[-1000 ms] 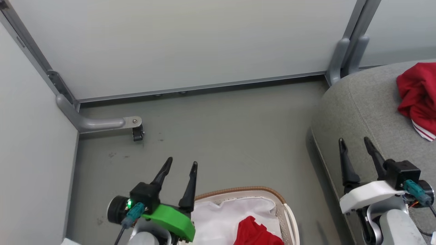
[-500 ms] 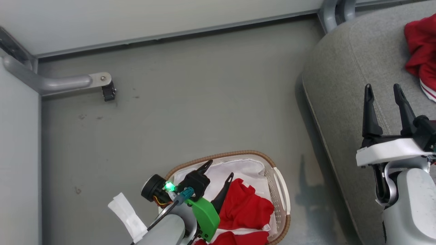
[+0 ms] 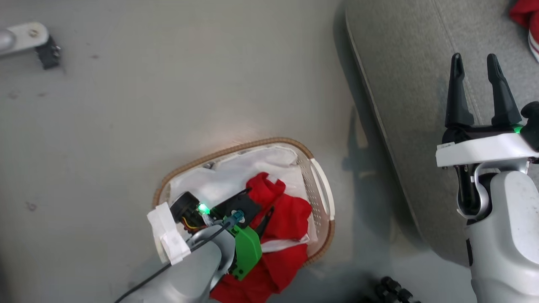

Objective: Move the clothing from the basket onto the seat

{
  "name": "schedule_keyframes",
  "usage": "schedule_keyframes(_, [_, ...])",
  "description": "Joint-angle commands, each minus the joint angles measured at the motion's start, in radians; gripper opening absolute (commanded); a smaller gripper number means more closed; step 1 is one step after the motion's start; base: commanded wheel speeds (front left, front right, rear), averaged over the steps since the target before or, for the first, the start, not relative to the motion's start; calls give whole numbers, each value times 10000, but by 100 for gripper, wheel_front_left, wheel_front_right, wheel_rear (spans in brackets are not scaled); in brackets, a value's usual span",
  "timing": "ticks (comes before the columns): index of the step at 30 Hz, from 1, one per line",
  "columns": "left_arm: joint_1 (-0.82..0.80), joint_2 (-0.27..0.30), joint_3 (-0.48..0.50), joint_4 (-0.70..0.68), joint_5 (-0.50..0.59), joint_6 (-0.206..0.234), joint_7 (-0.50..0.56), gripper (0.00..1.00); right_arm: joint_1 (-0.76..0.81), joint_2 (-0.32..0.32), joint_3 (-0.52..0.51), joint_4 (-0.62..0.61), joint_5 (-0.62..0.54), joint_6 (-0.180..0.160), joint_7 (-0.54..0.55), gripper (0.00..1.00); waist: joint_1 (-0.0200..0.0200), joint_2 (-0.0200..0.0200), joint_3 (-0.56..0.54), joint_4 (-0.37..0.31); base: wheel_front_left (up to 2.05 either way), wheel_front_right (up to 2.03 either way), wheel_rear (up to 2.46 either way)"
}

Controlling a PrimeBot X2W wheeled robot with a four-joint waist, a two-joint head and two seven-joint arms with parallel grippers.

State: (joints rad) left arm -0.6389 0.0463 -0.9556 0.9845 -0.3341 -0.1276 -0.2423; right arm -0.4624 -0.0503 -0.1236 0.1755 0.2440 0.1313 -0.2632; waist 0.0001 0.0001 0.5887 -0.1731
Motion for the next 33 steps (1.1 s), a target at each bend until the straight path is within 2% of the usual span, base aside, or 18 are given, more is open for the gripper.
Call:
schedule_keyframes(1, [-351, 77, -81, 179, 3, -20, 20, 100, -209, -6, 48, -53, 103, -10, -25, 100, -1, -1, 1573, -1118, 0, 0, 0])
schedule_keyframes(12, [-1034, 77, -636, 1368, 2, -10, 32, 100, -704, -3, 242, -175, 851, -11, -25, 100, -1, -1, 3027, -1744, 0, 0, 0])
schedule_keyframes(19, [-1448, 125, -574, 2098, -72, 263, -49, 100, -865, -7, 359, -272, 1134, -11, -25, 100, -1, -1, 3627, -1942, 0, 0, 0])
schedule_keyframes(28, [-1854, 262, -306, 2704, -338, 828, 108, 100, -931, -12, 465, -320, 1246, -15, -9, 100, -1, -1, 3982, -2057, 0, 0, 0])
schedule_keyframes(30, [-1889, 257, -302, 2760, -391, 817, 220, 48, -967, -13, 460, -309, 1241, -20, -2, 100, -1, -1, 4001, -2052, 0, 0, 0])
schedule_keyframes(31, [-1906, 255, -318, 2785, -415, 791, 254, 19, -966, -16, 455, -303, 1231, -20, -2, 100, -1, -1, 4000, -2048, 0, 0, 0])
schedule_keyframes(32, [-1913, 253, -332, 2805, -428, 768, 257, 0, -979, -16, 446, -301, 1215, -20, -2, 100, -1, -1, 3994, -2041, 0, 0, 0])
schedule_keyframes(33, [-1917, 250, -298, 2814, -476, 752, 204, 0, -993, -16, 433, -292, 1192, -21, -2, 100, -1, -1, 3980, -2030, 0, 0, 0])
